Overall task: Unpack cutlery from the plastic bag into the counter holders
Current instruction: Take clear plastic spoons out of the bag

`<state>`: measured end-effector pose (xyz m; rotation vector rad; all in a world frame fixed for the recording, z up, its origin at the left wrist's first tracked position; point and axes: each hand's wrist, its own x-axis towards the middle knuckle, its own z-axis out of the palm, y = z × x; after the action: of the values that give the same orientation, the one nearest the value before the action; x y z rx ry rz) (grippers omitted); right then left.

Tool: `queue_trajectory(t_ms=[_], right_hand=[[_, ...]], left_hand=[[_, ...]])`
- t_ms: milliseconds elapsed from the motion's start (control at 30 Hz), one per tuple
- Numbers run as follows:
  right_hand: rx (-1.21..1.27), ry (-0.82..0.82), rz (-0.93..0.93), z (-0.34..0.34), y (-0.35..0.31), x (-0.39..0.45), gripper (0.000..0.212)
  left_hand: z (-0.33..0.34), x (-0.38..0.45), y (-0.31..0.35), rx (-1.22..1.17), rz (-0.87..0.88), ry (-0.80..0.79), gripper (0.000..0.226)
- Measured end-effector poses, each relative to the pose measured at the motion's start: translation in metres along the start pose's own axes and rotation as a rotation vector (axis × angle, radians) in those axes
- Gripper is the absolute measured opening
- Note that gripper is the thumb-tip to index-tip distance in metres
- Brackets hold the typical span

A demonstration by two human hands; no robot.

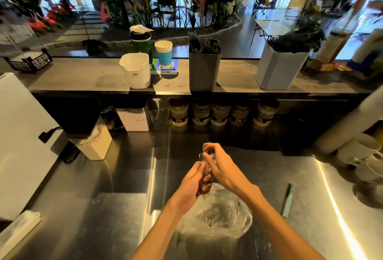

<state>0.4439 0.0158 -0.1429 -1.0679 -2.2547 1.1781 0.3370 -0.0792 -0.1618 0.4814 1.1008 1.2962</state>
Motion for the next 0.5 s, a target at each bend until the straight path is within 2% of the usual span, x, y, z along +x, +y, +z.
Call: queue_trajectory(t_ms=[67,167,300,367,500], right_hand=[[0.059,0.048,0.015,0.003,-0.003,0.005,0.027],[0.083,0.051,-0.035,0.008,-0.009,0.012,0.041],[0.034,-0.021,-0.065,0.012,-0.015,0.023,0.032],[0.031,-0.057,-0.088,0.014,-0.019,0.029,0.031],[-0.042,-0.148,-0.118,0.014,-0.029,0.05,0.028]], left_hand=[[-0.006,0.0,0.002,0.006,0.0,-0.031,0.025],[-0.011,-0.001,0.008,-0.033,-0.008,-0.058,0.025],[-0.018,-0.003,0.019,-0.135,-0.027,-0.08,0.029],[-0.026,-0.003,0.024,-0.102,-0.032,-0.078,0.035],[-0.047,0.003,0.039,0.01,-0.032,-0.119,0.03]])
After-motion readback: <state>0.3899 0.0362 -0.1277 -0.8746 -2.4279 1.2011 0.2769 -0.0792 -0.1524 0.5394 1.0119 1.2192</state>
